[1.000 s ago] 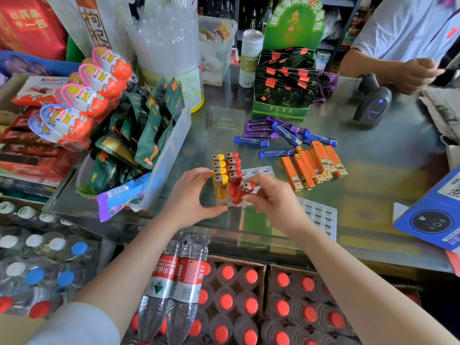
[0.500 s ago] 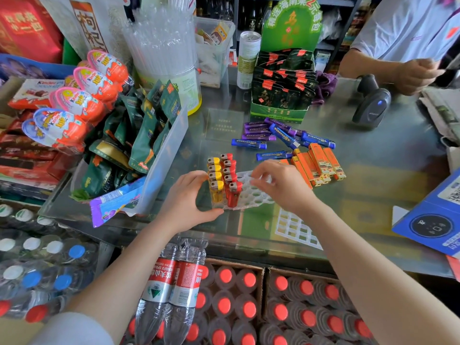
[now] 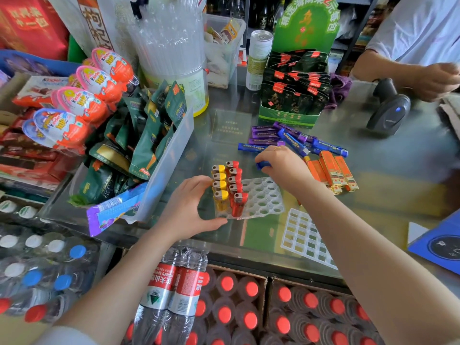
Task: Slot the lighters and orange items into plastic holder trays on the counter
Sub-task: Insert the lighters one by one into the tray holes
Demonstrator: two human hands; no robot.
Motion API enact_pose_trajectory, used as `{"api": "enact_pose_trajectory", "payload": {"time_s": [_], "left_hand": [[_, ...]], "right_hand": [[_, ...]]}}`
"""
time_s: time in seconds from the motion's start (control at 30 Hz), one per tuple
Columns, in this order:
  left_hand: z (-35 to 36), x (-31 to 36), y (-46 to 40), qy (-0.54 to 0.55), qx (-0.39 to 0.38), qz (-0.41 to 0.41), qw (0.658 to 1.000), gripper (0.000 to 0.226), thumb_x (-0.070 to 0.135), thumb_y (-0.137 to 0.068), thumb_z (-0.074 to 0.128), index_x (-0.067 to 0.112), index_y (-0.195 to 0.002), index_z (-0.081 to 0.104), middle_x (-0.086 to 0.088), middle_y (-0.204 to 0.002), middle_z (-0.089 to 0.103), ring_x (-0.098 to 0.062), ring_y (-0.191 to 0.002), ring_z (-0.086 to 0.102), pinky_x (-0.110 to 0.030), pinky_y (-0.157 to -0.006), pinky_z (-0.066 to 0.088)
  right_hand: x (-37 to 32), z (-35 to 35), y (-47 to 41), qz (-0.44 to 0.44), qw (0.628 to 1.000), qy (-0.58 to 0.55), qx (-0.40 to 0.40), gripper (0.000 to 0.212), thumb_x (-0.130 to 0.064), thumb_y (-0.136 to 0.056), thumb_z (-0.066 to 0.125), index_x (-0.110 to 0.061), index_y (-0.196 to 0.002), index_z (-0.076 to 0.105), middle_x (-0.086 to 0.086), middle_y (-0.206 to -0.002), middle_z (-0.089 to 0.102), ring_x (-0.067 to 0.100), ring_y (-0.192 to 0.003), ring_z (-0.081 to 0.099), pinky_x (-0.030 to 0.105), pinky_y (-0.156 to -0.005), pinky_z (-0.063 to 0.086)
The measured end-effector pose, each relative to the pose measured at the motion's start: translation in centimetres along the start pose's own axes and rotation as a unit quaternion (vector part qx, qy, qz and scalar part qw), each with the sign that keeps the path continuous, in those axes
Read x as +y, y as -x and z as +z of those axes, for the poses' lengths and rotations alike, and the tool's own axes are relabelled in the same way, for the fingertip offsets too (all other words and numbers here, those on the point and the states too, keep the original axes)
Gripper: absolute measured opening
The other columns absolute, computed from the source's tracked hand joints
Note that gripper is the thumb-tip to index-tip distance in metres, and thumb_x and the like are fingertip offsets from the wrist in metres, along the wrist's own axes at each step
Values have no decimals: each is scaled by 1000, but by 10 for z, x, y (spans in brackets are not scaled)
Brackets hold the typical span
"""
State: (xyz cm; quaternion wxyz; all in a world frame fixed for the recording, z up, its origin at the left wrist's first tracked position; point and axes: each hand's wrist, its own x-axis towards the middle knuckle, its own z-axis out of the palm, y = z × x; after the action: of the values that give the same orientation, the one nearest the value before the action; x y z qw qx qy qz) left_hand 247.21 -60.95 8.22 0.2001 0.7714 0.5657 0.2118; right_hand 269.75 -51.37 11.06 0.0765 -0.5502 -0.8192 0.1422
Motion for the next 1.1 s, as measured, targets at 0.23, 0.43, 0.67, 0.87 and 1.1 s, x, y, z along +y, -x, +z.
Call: {"api": "enact_pose_trajectory", "payload": {"time_s": [0.23,0.43,0.67,0.87,1.1], "left_hand": [[1,-1,0,-6,0,-4,1000,80,52,-61,73,17,-128,47,2,-131,45,-12,-120,36,-23,-98,23],[1,-4,-1,2,-3,0,1000,77,52,-61,72,19,-126,47,5,-128,46,-11,-118,36,-25,-98,25],[1,-2,-1,5,6,11,1000,74,50,-62,72,18,-124,49,3,-126,48,-13,-117,39,-25,-97,26],[1,-2,-1,1,4,10,1000,76,52,-61,67,16,-125,48,2,-128,47,-15,-119,38,-25,-100,25],[1,-2,0,2,-3,7,1000,75,46,-64,75,17,-127,46,3,-129,46,-16,-120,37,-28,-101,26]], "right_hand": [[-15,-4,1,-85,991,-95,-32,31,9,-83,50,-7,-102,67,10,-112,62,26,-100,58,38,-88,47],[-6,1,1,216,957,-155,120,28,-26,-87,58,-3,-103,54,13,-105,58,28,-95,54,31,-73,41],[-26,2,-10,284,954,-96,19,74,-53,-74,66,-1,-119,41,20,-124,44,29,-91,55,35,-67,47],[-31,-3,-15,305,944,-124,-24,63,-41,-74,72,0,-111,43,21,-112,50,24,-80,55,32,-63,45],[-20,-5,-5,265,904,-334,31,23,-19,-74,73,-7,-87,59,7,-77,58,18,-65,51,34,-65,49]]}}
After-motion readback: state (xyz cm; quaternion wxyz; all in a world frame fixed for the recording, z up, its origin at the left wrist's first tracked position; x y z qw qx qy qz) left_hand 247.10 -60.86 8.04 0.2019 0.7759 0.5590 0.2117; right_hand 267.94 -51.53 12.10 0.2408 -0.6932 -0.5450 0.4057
